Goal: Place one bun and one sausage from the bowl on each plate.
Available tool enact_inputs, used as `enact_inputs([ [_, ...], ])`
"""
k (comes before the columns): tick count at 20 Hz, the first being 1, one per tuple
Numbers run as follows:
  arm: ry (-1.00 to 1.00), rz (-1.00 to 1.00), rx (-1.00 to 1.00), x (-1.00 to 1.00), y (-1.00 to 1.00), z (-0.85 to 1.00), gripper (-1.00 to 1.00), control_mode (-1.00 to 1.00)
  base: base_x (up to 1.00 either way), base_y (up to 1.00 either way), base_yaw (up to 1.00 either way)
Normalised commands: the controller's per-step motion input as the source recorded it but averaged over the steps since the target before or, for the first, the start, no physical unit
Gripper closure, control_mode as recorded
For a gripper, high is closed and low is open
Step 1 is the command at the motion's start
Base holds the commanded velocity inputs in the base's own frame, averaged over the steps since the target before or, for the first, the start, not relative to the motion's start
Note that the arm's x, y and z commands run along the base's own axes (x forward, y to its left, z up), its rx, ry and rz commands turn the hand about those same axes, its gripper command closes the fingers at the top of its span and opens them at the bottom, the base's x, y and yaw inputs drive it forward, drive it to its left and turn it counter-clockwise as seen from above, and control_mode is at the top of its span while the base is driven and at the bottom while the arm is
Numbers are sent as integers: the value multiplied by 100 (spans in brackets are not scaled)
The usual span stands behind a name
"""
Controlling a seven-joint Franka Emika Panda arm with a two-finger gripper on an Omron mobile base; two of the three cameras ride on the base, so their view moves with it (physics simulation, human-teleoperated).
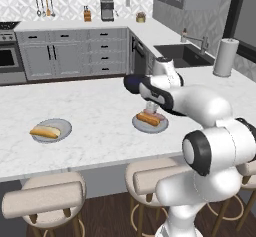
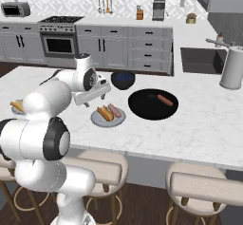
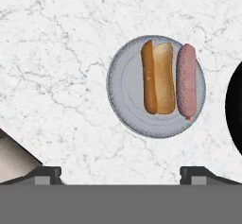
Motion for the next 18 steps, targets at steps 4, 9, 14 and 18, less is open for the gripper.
enact_inputs([
  [4,0,0,0,10,-100,10,-100,-100,0,0,0],
  [9,0,0,0,2,-100,1,-100,-100,0,0,0],
  [14,1,0,0,17,-91,0,-100,-100,0,0,0],
  [18,0,-1,0,52,-96,0,-100,-100,0,0,0],
])
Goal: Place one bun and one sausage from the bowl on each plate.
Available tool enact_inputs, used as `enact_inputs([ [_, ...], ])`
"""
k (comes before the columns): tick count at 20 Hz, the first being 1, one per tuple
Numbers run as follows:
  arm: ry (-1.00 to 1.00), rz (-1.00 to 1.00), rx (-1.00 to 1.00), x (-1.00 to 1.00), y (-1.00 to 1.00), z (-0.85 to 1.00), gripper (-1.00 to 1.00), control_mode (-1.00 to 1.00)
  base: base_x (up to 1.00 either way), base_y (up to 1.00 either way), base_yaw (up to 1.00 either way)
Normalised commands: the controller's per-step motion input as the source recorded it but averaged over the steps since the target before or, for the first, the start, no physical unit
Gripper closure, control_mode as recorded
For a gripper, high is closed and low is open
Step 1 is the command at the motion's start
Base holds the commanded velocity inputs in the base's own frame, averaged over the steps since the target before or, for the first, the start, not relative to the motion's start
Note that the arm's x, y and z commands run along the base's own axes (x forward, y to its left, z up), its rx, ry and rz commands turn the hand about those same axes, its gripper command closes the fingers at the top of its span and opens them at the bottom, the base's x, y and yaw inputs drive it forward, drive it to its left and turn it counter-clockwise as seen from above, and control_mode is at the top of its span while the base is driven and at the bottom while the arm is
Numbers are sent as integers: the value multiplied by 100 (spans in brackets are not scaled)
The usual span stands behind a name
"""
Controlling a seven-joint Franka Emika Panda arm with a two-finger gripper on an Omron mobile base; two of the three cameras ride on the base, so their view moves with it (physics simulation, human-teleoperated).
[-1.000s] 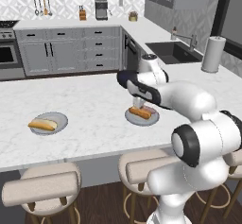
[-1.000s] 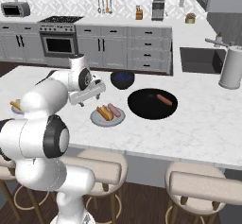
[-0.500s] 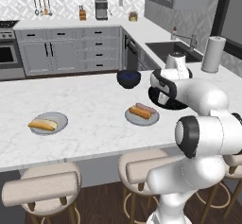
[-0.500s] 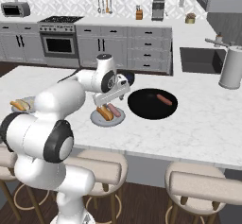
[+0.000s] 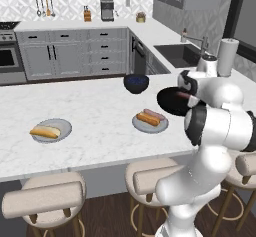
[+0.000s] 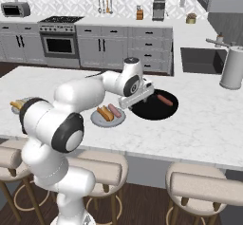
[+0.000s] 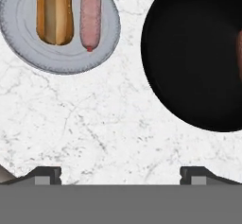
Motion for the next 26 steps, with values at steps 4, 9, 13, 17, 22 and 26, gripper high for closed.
enact_inputs([
  [4,0,-1,0,50,-63,-4,-100,-100,0,0,0],
  [9,0,0,0,56,-7,-4,-100,-100,0,0,0],
  [13,-8,0,0,47,-2,-36,-100,-100,0,0,0],
  [17,-1,0,0,72,-20,-28,-100,-100,0,0,0],
  [22,0,0,0,88,-27,-2,-100,-100,0,0,0],
  [26,0,0,0,64,-34,-12,-100,-100,0,0,0],
])
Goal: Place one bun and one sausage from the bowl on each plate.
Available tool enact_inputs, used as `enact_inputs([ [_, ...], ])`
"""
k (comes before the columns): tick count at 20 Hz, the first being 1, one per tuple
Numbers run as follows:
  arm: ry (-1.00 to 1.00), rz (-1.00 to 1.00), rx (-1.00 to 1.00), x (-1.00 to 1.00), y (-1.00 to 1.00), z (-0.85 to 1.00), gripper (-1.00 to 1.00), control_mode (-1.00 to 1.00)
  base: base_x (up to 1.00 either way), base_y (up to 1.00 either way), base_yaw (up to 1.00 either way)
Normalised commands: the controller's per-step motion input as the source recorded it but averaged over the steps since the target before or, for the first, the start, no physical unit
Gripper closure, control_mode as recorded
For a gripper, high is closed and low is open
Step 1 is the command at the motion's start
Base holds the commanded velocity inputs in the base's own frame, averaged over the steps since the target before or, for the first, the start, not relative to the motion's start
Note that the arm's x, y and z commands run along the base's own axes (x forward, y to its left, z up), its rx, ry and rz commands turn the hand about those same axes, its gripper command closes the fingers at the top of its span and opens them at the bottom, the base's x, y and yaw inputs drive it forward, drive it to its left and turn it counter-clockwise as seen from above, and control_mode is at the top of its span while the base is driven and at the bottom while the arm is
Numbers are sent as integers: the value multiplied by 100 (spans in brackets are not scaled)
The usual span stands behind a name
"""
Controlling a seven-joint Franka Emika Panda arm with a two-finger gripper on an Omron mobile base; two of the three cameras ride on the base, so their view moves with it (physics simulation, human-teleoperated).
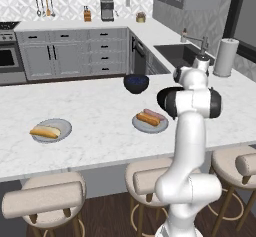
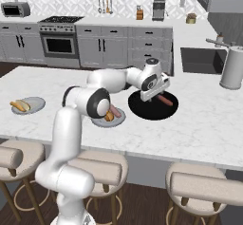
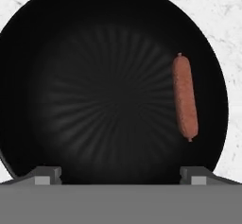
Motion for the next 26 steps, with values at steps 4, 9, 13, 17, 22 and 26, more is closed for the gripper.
enact_inputs([
  [4,0,0,0,54,-47,-19,-100,-100,0,0,0],
  [9,2,0,0,40,-17,-7,-100,-100,0,0,0],
  [13,9,0,0,41,2,-61,-100,-100,0,0,0],
  [17,4,0,-1,37,6,-73,-100,-100,0,0,0],
  [22,0,0,-1,50,-11,0,-100,-100,0,0,0],
  [26,0,0,0,35,-15,-6,-100,-100,0,0,0],
])
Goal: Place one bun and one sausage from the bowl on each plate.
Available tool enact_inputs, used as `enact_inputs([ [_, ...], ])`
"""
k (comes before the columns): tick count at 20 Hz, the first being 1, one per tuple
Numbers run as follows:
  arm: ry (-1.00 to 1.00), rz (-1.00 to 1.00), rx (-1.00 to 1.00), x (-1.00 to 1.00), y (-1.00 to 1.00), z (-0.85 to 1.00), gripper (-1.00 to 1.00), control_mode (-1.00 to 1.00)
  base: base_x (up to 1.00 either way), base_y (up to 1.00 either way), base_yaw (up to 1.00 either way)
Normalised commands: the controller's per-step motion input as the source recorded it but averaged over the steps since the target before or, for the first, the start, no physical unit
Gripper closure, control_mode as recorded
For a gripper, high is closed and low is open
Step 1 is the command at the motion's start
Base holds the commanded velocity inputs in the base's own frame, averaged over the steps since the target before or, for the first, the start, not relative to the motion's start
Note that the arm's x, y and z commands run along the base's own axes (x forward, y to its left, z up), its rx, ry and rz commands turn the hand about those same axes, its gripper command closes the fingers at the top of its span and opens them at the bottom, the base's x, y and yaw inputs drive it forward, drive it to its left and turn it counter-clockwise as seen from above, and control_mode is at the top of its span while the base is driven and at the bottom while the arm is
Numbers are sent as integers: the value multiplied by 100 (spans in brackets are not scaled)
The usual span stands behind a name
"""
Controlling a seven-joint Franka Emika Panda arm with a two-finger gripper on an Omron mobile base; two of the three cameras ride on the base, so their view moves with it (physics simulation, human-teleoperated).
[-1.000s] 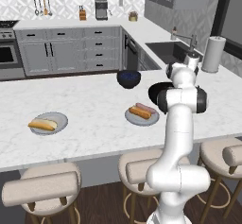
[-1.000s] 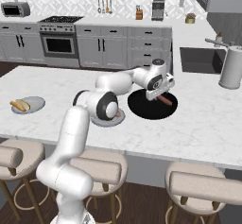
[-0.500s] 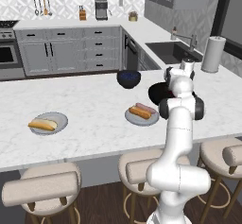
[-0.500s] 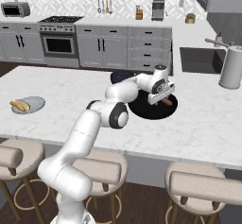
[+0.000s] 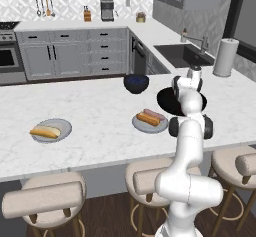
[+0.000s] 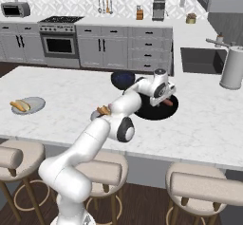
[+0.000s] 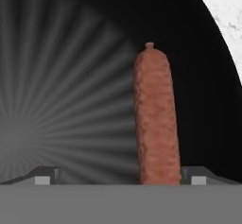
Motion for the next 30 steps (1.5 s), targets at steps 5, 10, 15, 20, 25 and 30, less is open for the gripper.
enact_inputs([
  [5,1,0,0,29,-22,6,-100,-100,0,0,0],
  [10,16,-3,10,25,-33,14,-100,-100,0,0,0],
  [15,54,0,22,-21,-2,-18,-100,-100,0,0,0],
  [20,56,0,23,-43,4,-7,-100,-100,0,0,0],
  [25,39,0,20,-61,7,-2,-100,-100,0,0,0],
  [30,-19,-1,0,-1,-1,78,-100,-100,0,0,0],
])
